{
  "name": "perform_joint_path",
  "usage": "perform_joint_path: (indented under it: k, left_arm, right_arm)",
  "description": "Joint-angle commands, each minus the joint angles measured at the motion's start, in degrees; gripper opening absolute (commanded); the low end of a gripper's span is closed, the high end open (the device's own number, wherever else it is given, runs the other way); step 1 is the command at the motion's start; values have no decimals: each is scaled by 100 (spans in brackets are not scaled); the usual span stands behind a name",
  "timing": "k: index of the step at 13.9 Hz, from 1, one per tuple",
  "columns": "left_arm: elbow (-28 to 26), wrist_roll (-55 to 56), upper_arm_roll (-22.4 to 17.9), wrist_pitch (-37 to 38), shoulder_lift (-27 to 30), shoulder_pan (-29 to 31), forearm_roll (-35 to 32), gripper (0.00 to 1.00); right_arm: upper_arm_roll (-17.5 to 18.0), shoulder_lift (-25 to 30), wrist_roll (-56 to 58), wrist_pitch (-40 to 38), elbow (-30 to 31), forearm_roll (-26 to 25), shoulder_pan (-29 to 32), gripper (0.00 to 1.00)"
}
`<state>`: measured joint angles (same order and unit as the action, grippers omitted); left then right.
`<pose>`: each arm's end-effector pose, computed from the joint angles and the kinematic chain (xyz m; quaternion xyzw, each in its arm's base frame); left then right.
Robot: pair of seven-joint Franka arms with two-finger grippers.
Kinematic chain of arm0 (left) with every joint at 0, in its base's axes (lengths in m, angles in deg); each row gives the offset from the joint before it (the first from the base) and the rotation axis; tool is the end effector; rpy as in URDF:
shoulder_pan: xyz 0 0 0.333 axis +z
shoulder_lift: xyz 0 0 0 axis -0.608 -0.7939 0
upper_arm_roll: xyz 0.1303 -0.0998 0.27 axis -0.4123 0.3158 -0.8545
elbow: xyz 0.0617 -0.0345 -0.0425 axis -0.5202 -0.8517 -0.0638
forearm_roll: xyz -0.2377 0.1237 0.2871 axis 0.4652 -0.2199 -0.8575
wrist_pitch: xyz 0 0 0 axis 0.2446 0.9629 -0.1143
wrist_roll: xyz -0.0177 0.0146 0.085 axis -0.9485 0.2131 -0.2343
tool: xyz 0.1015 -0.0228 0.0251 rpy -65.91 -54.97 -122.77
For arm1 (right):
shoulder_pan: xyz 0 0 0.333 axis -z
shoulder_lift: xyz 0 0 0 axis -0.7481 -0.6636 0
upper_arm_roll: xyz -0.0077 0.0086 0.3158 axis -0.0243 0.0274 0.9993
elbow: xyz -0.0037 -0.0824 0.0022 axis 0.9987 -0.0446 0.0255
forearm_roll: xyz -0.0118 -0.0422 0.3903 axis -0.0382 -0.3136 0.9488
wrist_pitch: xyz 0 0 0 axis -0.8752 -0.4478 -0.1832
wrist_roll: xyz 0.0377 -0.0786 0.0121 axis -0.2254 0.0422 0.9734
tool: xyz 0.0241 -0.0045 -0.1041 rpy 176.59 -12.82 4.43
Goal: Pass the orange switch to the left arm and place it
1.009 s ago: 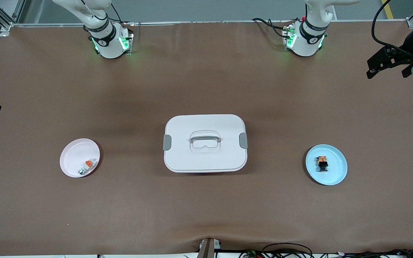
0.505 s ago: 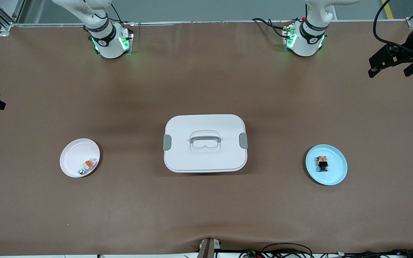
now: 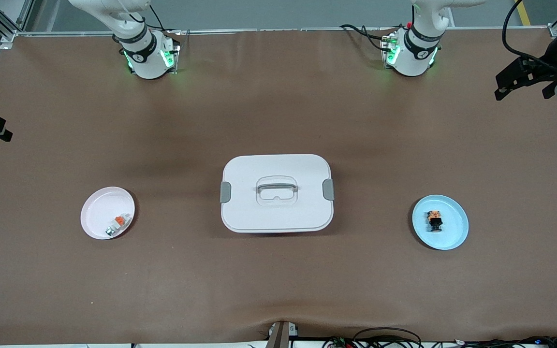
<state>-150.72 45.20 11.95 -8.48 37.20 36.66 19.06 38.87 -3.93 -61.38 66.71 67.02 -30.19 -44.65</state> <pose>0.5039 -0.0511 0.6759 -0.9999 -0.0026 0.0090 0.0131 0.5582 -0.0868 0.6323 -0.9997 0.0238 -0.0113 0.0026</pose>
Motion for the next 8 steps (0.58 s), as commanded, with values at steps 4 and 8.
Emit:
perform_joint_path:
  k: [4,8]
  left_arm:
    - [35,67,-16,128,86,-1,89,100]
    - [52,67,-7,128,86,-1,98,100]
  right_arm:
    - [317,157,46,129,188,41,291,100]
    - [335,166,46,129,179,50,291,100]
